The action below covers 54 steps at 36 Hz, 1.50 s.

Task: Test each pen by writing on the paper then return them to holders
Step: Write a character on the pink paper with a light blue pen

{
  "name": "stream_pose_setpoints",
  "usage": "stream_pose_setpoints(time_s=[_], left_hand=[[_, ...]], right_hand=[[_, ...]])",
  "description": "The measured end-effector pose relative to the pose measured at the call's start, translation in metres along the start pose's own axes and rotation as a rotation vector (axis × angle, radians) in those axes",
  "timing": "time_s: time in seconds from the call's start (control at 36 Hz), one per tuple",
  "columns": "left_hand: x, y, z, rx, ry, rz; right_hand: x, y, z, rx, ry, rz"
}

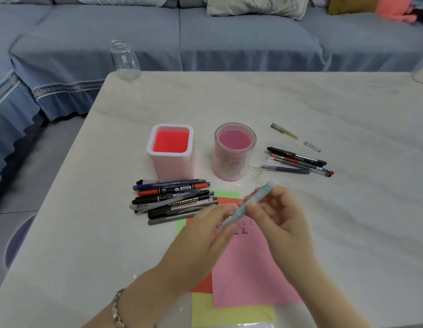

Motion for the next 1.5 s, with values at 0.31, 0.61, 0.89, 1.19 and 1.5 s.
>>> stream_pose_setpoints(time_s=[0.31, 0.61, 0.89, 1.19, 1.5], left_hand=[[-0.006, 0.019, 0.007, 0.022, -0.034, 0.075], [-0.009, 0.009, 0.017, -0.270, -0.239, -0.167], [-0.022, -0.052, -0.020, 0.672, 0.138, -0.054], [-0.018, -0.016, 0.003, 0.454, 0.184, -0.024], [-0.019, -0.017, 0.082, 0.590, -0.210, 0.175]], right_hand=[[-0.010, 0.031, -0.002, -0.093, 0.012, 0.284], [-0.010, 0.018, -0.005, -0.121, -0.032, 0.136], [-0.012, 0.016, -0.060, -0.148, 0.204, 0.135], [-0.019, 0.031, -0.068, -0.064, 0.234, 0.198], [-0.011, 0.028, -0.092, -0.246, 0.415, 0.110]])
Point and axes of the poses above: each hand's wrist, its own x-axis towards the middle knuckle, its own z-axis out of the palm, y = z × x, the point moved 9 cm from there along x, towards the middle knuckle, and after that the axes turned 8 degrees about x, right-handed, at the moved point
